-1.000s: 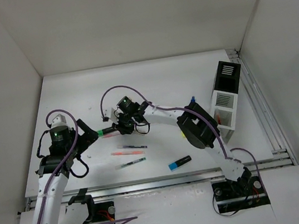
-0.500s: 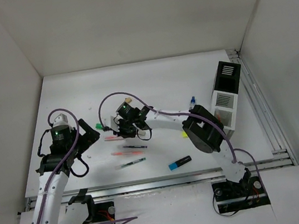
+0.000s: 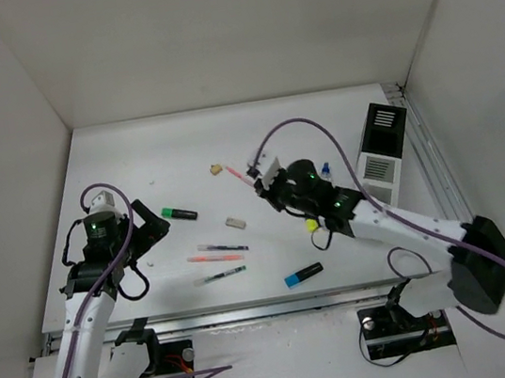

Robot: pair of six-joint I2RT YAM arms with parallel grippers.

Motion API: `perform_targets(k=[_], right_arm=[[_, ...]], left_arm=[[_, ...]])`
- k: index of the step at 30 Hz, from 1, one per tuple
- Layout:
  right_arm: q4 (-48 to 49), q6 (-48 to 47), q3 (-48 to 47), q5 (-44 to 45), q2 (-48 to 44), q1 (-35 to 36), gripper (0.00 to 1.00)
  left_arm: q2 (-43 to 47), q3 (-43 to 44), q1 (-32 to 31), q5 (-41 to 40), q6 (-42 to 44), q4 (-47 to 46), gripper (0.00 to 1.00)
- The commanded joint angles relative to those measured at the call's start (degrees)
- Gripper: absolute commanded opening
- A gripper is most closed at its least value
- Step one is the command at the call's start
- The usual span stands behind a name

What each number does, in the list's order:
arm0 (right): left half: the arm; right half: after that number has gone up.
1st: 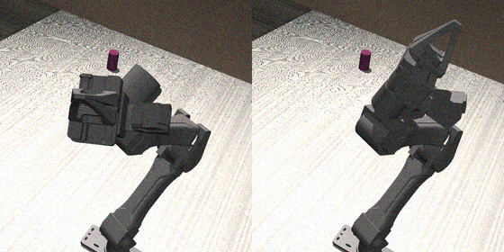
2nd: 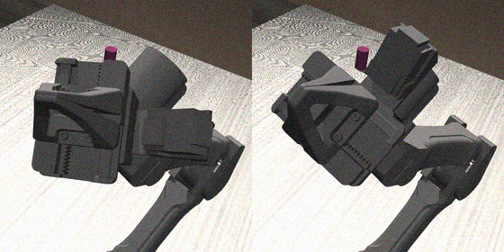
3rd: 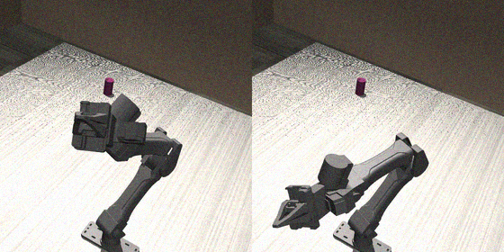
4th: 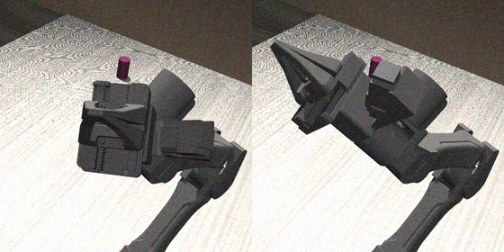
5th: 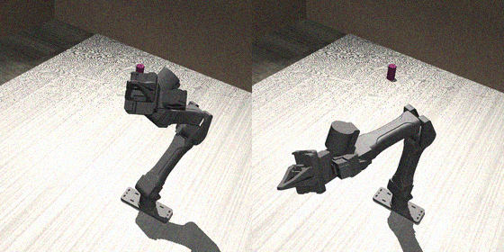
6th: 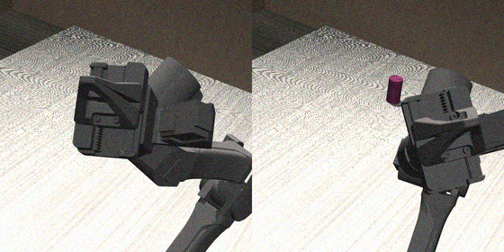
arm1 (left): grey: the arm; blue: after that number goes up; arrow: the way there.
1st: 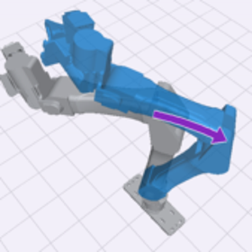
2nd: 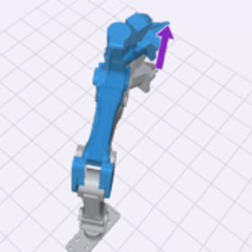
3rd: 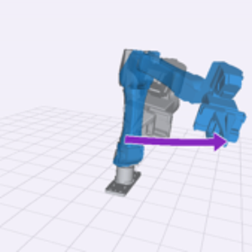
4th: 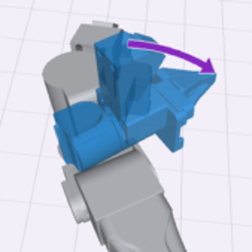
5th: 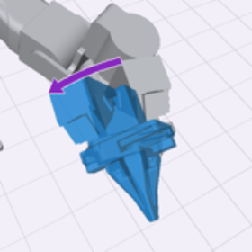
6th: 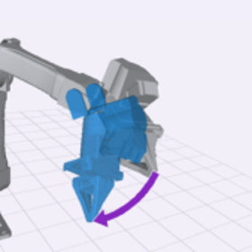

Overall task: Sort the stationery into containers
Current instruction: Place the pen in the storage box.

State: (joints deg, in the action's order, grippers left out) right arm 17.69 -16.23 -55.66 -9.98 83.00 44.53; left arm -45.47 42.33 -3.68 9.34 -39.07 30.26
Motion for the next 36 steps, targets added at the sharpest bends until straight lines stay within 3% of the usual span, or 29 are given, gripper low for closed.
perform_targets(k=[1, 8, 14, 23, 27, 36], right_arm=[[6.58, 8.13, 8.77, 15.63, -14.94, -1.02, 0.00], [-8.63, 18.14, 21.02, 34.75, -45.41, -6.21, 0.00], [-14.35, 21.06, 28.23, 45.22, -59.61, -9.02, 0.00], [-11.29, 21.07, 29.64, 46.63, -50.68, -14.55, 0.00], [-3.65, 20.89, 30.52, 40.85, -45.66, -19.65, 0.00], [0.41, 22.47, 32.45, 31.34, -39.67, -28.18, 0.00]], left_arm=[[-1.19, -0.31, 0.34, 1.90, 0.22, -4.77, 0.99], [-4.01, -0.67, -1.06, 3.58, -0.13, -8.02, 0.99], [-7.08, 0.30, -1.59, 4.98, -0.04, -9.78, 1.00], [-10.51, -0.23, -2.65, 6.30, -0.92, -12.07, 0.99], [-10.78, 0.04, -2.65, 5.69, -0.83, -11.81, 1.00], [-9.72, 0.13, -3.17, 2.61, -0.57, -10.57, 0.99]])
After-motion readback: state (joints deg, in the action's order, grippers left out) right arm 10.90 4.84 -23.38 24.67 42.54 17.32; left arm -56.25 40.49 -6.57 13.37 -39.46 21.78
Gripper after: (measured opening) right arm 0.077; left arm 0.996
